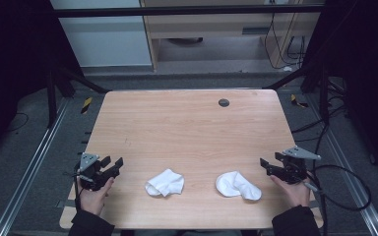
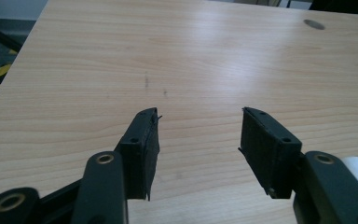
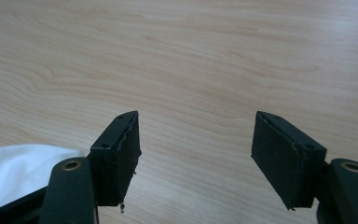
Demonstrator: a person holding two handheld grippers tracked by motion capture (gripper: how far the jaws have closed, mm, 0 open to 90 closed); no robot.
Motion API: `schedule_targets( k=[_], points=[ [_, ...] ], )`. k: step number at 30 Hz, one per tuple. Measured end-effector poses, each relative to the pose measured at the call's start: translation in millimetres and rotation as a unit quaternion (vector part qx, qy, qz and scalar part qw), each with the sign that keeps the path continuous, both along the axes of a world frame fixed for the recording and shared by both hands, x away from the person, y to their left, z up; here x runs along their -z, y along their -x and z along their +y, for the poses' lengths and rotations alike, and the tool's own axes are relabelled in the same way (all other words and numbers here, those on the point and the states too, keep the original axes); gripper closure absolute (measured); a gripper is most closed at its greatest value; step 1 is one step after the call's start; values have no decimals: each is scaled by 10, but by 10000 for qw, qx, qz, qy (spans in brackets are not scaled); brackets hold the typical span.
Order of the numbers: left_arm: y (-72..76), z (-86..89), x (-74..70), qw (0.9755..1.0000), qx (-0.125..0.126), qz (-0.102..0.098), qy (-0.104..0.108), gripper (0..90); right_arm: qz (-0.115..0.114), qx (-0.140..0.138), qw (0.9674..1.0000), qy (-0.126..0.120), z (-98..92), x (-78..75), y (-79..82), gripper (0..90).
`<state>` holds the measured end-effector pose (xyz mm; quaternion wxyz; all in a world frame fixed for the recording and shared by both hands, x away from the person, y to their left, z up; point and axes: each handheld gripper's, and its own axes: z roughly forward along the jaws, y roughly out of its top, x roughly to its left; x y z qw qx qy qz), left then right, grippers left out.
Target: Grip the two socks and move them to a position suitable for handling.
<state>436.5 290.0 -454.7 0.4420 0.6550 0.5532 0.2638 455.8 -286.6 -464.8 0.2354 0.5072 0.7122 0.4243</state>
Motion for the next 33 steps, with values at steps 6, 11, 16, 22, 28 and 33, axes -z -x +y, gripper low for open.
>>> schedule_targets(
  k=[6,11,16,22,28,33],
  points=[
    [49,-122,-44,9995,297,17,-46,467,-289,42,9995,135,95,-141,62,353],
    [56,-203,-56,9989,432,52,-164,451,-284,-197,9988,349,251,-199,91,369],
    [35,-319,-76,9979,597,49,-257,424,-354,-362,9977,442,400,-277,112,390],
    [23,-455,-151,9968,739,-57,-312,414,-374,-344,9982,311,417,-358,113,379],
    [20,-602,-244,9955,867,-180,-347,425,-369,-285,9984,326,380,-394,153,369],
    [-3,-732,-285,9943,975,-255,-351,426,-376,-316,9981,373,361,-424,176,394]
  ],
)
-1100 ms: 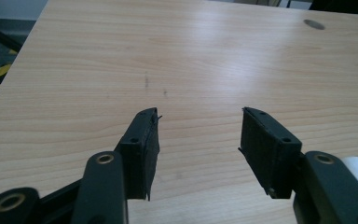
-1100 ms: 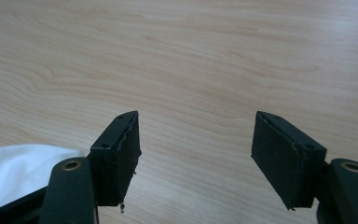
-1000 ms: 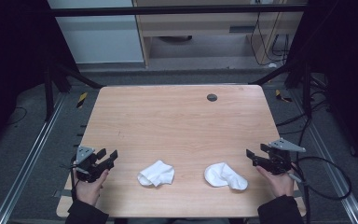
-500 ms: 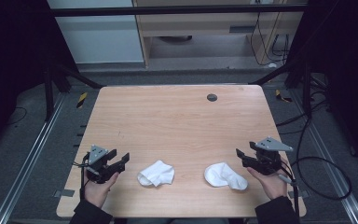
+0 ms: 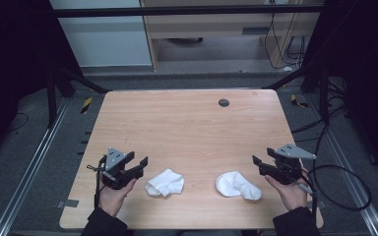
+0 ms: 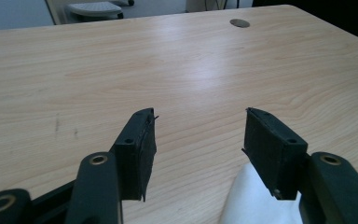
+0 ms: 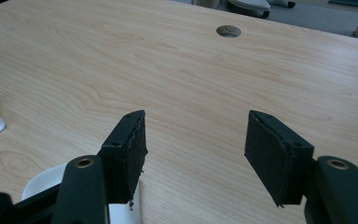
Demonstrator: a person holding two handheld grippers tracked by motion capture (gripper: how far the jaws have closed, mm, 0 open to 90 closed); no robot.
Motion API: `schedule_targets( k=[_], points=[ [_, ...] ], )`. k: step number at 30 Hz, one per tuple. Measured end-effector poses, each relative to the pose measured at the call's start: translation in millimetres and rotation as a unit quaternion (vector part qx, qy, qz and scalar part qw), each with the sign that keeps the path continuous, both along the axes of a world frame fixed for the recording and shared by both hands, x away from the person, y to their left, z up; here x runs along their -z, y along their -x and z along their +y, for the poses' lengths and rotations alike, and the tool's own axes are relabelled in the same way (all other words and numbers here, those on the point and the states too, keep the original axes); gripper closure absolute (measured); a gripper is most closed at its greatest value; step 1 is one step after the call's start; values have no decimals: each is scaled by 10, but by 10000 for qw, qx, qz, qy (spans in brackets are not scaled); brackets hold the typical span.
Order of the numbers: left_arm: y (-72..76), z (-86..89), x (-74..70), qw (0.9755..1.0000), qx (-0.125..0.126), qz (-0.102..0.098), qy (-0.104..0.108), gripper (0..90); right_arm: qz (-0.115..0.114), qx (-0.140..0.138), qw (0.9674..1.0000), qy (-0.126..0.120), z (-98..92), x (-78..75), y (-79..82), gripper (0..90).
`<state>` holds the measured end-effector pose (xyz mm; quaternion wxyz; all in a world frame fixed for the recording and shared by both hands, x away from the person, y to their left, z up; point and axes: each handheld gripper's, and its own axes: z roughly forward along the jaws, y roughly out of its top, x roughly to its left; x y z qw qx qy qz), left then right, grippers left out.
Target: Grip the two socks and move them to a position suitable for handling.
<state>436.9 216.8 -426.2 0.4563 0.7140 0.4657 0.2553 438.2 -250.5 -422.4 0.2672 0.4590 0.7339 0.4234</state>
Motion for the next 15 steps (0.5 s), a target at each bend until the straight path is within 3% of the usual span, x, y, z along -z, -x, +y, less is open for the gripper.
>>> schedule_targets(
  k=[4,15],
  points=[
    [-13,-169,-1,9999,139,-29,-56,424,37,-146,9997,167,38,-2,35,410],
    [13,-669,30,9979,602,-75,-238,422,129,-248,9995,175,112,49,118,452]
  ],
)
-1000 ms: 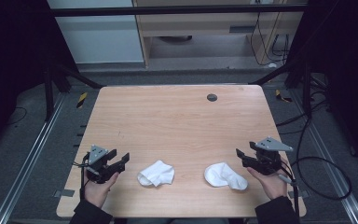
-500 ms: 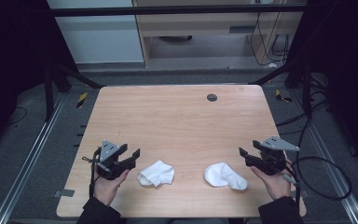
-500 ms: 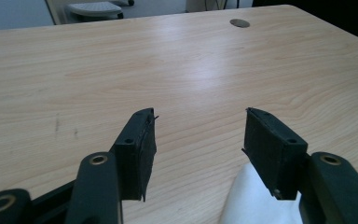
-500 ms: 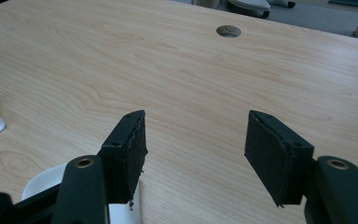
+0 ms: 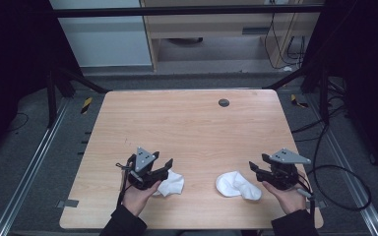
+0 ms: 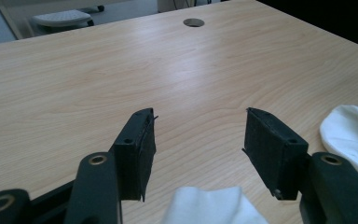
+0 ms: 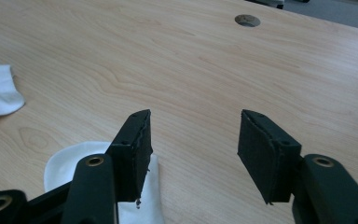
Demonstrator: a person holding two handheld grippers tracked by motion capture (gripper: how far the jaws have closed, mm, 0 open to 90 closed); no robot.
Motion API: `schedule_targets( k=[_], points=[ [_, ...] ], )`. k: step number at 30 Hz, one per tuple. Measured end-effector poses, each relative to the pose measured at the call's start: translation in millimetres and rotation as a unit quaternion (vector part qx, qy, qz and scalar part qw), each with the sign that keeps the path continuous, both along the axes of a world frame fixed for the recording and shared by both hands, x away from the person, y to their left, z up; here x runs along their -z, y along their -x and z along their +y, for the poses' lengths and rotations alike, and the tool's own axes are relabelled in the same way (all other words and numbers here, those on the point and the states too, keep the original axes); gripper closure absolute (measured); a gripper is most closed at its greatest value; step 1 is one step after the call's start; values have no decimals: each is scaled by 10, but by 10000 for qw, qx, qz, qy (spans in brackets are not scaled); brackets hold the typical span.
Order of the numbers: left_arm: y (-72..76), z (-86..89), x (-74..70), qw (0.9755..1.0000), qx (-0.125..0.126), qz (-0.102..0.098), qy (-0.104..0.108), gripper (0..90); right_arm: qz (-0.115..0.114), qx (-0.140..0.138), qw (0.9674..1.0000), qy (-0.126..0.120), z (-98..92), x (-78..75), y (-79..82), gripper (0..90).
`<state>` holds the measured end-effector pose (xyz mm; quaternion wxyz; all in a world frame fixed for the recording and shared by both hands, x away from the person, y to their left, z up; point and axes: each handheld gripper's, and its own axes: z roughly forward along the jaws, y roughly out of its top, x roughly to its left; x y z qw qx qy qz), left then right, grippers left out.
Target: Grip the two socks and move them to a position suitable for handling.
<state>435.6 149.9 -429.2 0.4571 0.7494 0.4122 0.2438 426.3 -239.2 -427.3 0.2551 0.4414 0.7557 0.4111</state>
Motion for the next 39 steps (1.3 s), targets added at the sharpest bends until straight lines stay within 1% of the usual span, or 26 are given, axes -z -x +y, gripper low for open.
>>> schedule_targets(
  k=[1,2,3,5,9,11,14,15,17,18,19,21,24,27,28,31,32,33,34,35,39],
  points=[
    [0,0,0,10000,0,0,0,423,0,0,10000,0,0,0,0,452],
    [3,-36,7,10000,37,9,7,424,12,-9,10000,6,13,12,14,469],
    [10,-105,19,9999,99,22,-33,426,22,-21,10000,33,16,22,18,475],
    [19,-172,29,9999,159,32,-44,429,67,-29,10000,49,26,43,28,490],
    [32,-294,57,9994,292,108,-148,436,144,-106,9998,70,44,89,53,522],
    [40,-356,77,9992,350,120,-166,442,179,-139,9997,90,48,109,68,547],
    [54,-439,100,9987,425,146,-240,448,250,-188,9995,81,49,134,96,586],
    [54,-439,100,9987,425,146,-240,449,250,-188,9995,81,49,134,96,586],
    [67,-513,120,9982,490,182,-299,452,303,-229,9993,70,52,157,125,613],
    [67,-513,120,9982,490,182,-299,453,304,-252,9992,70,54,166,134,619],
    [74,-562,134,9979,515,209,-320,453,333,-261,9991,56,60,175,144,627],
    [75,-585,143,9978,539,218,-327,454,346,-283,9990,72,61,184,151,633],
    [90,-679,175,9970,617,248,-395,454,417,-336,9985,81,74,218,183,643],
    [95,-720,193,9968,645,261,-405,454,435,-356,9984,92,74,232,201,646],
    [100,-757,215,9965,675,301,-389,453,449,-383,9982,70,77,244,221,649],
    [107,-795,242,9961,710,332,-406,452,470,-397,9981,79,83,260,244,654],
    [114,-832,270,9955,748,372,-442,453,501,-431,9978,79,92,281,266,661],
    [114,-832,270,9955,748,372,-442,453,501,-431,9978,79,92,281,266,661],
    [119,-871,295,9953,770,405,-435,453,524,-476,9974,104,103,305,289,668],
    [119,-871,295,9953,770,405,-435,453,524,-476,9974,104,103,305,289,668],
    [126,-966,351,9945,842,443,-448,457,629,-539,9965,147,124,376,322,683]
  ],
)
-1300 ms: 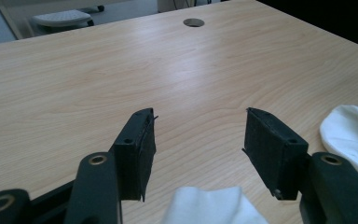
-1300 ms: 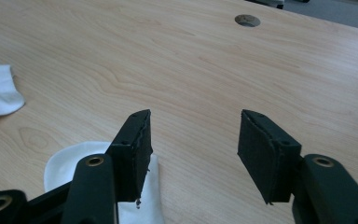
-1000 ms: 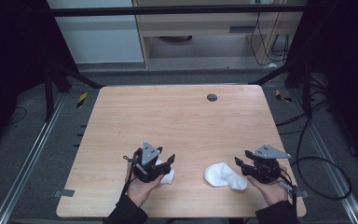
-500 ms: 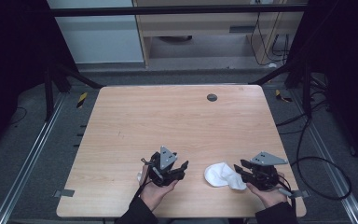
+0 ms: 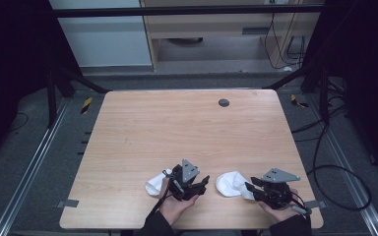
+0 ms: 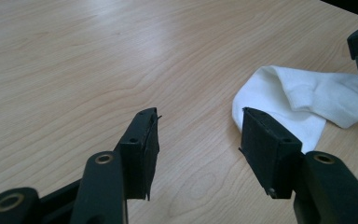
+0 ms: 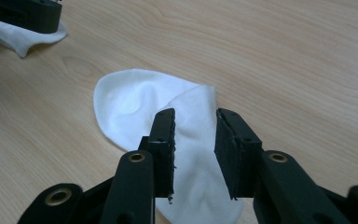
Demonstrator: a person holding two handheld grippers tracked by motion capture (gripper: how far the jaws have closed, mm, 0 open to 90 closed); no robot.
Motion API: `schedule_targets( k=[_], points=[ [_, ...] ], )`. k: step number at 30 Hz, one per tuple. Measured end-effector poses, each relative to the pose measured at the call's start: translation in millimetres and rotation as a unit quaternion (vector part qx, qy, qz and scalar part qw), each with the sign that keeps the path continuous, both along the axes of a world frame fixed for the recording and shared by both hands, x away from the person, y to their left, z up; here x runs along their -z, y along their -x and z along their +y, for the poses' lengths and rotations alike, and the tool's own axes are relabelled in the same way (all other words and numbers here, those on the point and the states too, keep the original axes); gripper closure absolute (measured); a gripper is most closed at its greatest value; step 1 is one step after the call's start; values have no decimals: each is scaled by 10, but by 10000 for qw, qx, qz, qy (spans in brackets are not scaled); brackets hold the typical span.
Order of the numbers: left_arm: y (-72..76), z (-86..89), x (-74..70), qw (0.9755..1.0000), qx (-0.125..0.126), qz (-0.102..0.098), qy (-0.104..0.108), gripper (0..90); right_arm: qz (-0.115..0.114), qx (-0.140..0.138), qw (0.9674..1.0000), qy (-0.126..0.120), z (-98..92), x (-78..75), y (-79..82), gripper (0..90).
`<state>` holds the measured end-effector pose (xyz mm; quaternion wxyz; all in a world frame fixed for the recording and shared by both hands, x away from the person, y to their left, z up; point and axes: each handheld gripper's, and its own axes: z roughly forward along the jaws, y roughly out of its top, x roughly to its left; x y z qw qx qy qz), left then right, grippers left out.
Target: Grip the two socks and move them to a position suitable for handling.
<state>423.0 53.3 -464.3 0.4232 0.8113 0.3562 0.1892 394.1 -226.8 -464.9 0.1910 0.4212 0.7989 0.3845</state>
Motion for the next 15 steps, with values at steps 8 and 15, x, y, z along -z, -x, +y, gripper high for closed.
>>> schedule_targets(
  k=[8,15],
  points=[
    [3,-151,85,9998,111,94,-118,484,73,-69,9999,94,31,68,17,674],
    [-5,-294,146,9995,166,185,-211,510,153,-138,9997,123,60,126,48,652]
  ],
)
